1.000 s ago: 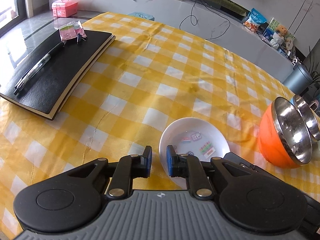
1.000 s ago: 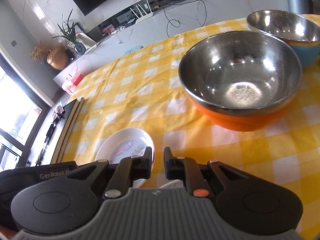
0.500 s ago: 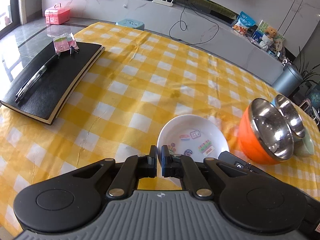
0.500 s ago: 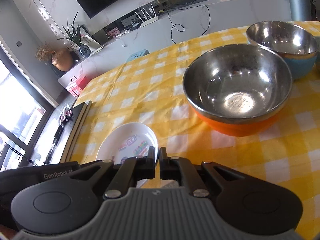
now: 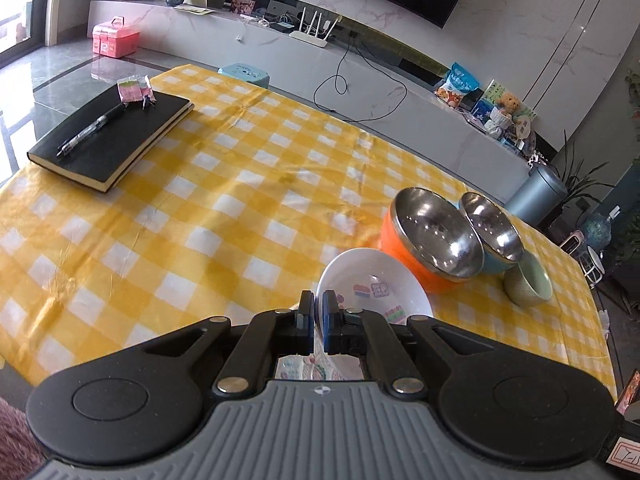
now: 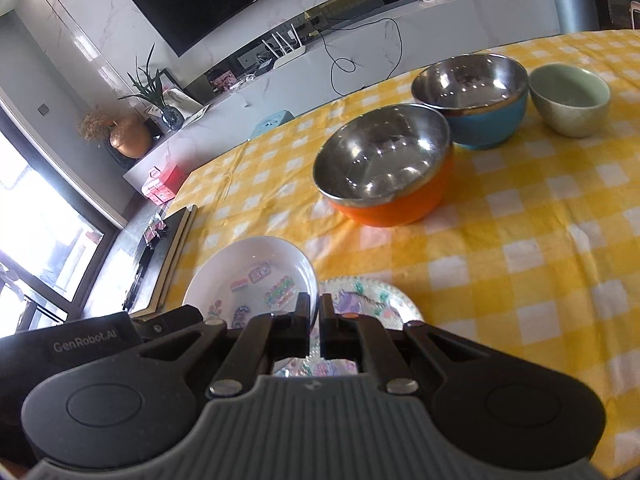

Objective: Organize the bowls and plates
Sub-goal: 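Lower the white bowl onto the patterned glass plate and open the left tool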

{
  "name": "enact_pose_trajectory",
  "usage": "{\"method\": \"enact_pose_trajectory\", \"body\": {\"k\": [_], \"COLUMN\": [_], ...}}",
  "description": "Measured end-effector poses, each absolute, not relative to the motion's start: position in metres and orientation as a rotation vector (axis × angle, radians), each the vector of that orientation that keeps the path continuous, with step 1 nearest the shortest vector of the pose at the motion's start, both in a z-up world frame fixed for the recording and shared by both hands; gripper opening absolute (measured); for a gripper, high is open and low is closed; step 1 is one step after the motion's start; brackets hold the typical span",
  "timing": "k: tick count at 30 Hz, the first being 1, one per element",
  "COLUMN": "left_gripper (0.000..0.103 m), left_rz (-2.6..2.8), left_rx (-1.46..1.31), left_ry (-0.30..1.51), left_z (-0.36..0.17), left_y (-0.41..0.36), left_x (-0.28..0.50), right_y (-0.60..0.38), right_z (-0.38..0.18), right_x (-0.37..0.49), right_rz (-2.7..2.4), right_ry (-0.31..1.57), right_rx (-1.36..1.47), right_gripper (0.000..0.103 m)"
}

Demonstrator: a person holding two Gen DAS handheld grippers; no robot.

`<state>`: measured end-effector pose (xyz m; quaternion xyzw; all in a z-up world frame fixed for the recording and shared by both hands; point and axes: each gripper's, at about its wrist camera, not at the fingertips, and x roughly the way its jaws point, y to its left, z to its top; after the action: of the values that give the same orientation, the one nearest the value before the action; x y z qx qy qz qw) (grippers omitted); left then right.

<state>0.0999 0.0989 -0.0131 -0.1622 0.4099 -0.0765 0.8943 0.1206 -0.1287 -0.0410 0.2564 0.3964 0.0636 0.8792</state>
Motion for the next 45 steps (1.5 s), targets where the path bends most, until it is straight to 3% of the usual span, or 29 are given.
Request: {"method": "enact_pose_trajectory", "body": {"k": [16,45], "left_gripper": [0.003,0.003], "left_rz": [-0.201,-0.093], "left_rx": [-0.319,-0.33], "left_ry": [0.893,0.898], "left_z": [-0.044,-0.076], "left_y": [0.063,0.083], "left_x": [0.062,0.089], "right_y": [-0.179,-0.155], "right_z": [-0.063,-0.094], "right_x": [0.067,0.105], "right_rz": [0.107,0.16], "right_ry": [0.854,0.893], "right_rx": [0.614,0.612], "right_gripper": [0.001,0.002]}}
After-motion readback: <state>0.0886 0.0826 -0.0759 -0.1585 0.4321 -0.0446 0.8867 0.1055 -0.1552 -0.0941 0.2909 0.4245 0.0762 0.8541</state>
